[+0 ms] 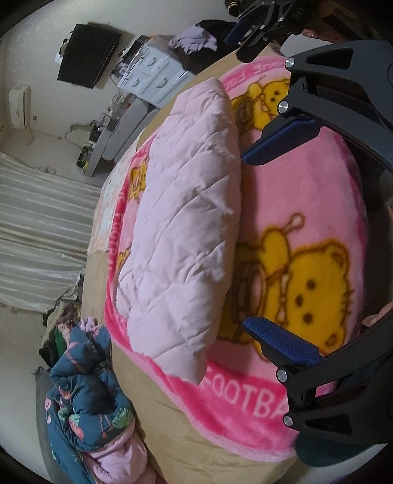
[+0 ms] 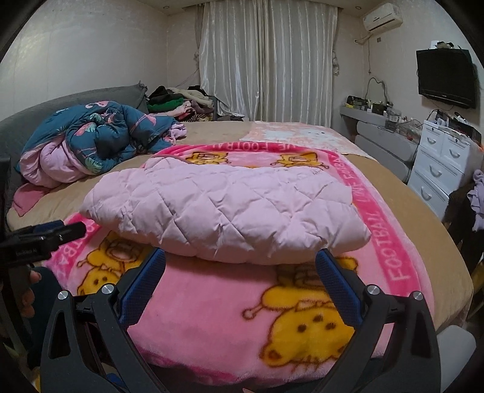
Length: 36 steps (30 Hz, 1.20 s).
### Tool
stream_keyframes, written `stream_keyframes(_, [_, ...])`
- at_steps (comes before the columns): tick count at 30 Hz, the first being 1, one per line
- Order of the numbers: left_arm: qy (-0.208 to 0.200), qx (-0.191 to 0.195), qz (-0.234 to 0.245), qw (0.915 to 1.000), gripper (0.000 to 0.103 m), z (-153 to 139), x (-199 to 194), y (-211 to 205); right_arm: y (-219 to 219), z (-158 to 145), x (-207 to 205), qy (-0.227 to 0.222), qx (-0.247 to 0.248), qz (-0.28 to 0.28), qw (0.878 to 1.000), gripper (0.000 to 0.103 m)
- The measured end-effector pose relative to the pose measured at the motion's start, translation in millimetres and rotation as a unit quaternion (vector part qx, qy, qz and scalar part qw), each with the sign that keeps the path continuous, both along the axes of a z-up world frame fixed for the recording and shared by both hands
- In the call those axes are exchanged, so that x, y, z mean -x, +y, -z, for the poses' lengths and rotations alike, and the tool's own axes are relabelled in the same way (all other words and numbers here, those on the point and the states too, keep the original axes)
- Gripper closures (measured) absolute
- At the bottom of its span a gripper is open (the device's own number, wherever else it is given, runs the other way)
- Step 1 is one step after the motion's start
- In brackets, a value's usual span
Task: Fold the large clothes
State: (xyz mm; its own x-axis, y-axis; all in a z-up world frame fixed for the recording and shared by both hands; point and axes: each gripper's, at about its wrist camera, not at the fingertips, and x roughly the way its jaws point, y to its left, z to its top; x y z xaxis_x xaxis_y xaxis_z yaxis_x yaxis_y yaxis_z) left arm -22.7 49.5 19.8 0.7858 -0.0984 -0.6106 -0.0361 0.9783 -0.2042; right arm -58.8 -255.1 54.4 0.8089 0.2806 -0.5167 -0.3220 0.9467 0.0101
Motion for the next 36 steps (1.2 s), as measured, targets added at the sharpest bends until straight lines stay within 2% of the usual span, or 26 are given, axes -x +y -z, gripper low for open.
stream_keyframes(9, [0.009, -0.006, 0.024, 0.9996, 0.009, 9.3, 2.0, -19.2, -2.8, 17.4, 3.0, 0.029, -0.013, 0.0, 0.999, 0.004])
stream_keyframes(15, [0.012, -0.018, 0.027, 0.9994, 0.009, 11.2, 1.8, -22.9, -2.8, 19.0, 2.4, 0.029, -0.017, -0.003, 0.999, 0.004])
stream_keyframes(36, [0.018, -0.019, 0.023, 0.9994, 0.009, 12.4, -0.4, -21.4, 5.4, 20.0, 1.1, 0.03, -0.017, -0.01, 0.999, 0.004])
